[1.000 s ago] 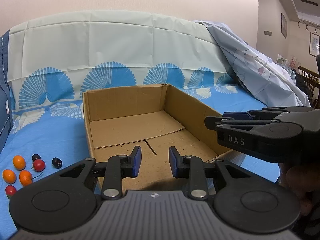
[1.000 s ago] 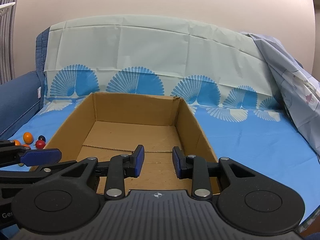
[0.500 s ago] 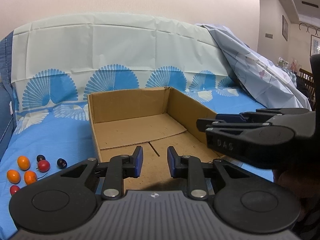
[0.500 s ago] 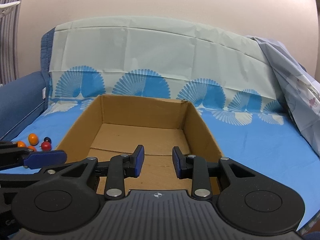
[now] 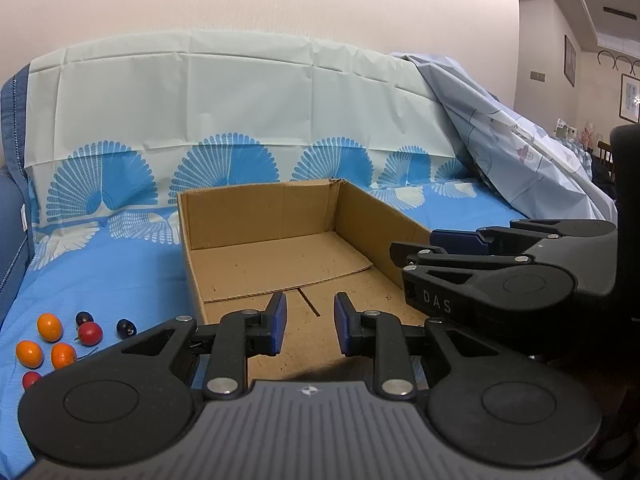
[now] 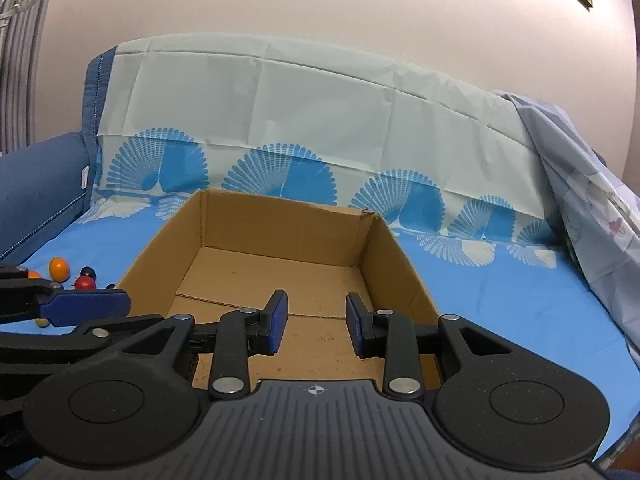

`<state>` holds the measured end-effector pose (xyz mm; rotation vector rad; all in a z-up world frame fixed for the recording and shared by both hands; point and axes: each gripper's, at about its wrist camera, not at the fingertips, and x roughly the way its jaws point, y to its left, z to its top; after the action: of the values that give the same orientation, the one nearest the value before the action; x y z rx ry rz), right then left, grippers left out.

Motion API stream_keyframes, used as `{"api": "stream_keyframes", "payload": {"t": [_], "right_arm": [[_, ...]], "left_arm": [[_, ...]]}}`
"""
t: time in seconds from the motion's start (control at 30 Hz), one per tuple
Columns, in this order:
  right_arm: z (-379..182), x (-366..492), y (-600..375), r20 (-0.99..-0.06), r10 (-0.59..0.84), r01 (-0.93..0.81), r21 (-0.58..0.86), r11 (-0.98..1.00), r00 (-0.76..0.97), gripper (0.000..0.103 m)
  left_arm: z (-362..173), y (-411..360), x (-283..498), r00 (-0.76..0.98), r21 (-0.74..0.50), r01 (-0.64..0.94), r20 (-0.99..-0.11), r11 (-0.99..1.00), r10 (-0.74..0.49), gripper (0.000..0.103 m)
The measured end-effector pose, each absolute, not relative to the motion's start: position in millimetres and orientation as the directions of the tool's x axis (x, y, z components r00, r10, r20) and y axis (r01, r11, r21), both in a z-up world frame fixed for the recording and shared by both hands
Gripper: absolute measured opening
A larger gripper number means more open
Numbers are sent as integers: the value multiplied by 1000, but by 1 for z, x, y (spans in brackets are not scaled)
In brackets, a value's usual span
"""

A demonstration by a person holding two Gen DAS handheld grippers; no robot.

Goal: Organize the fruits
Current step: 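Move both tools over to the fruit cluster beside the box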

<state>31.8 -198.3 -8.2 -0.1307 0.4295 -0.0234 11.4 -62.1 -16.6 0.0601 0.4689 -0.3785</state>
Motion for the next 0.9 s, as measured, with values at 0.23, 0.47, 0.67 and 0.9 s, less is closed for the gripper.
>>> {"api": "stream_keyframes", "payload": {"t": [0.23,0.47,0.67,0.9], "right_arm": [[-6,33,-196,-415,-20,-18,-87,996,910,33],[2,32,-179,-389,28,-57,-64,996,921,24],[12,30,-154,-357,116,-136,-32,990,927,21],[9,24,-108,-356,270,-306,-48,951,895,21]], "left_arm": [[-12,-56,10,841,-17,352,-434,936,-324,29],[11,-25,19,861,5,324,-417,946,-292,23],[55,29,29,907,98,308,-331,946,-261,9],[54,151,49,929,-72,77,-356,994,-98,9]]}}
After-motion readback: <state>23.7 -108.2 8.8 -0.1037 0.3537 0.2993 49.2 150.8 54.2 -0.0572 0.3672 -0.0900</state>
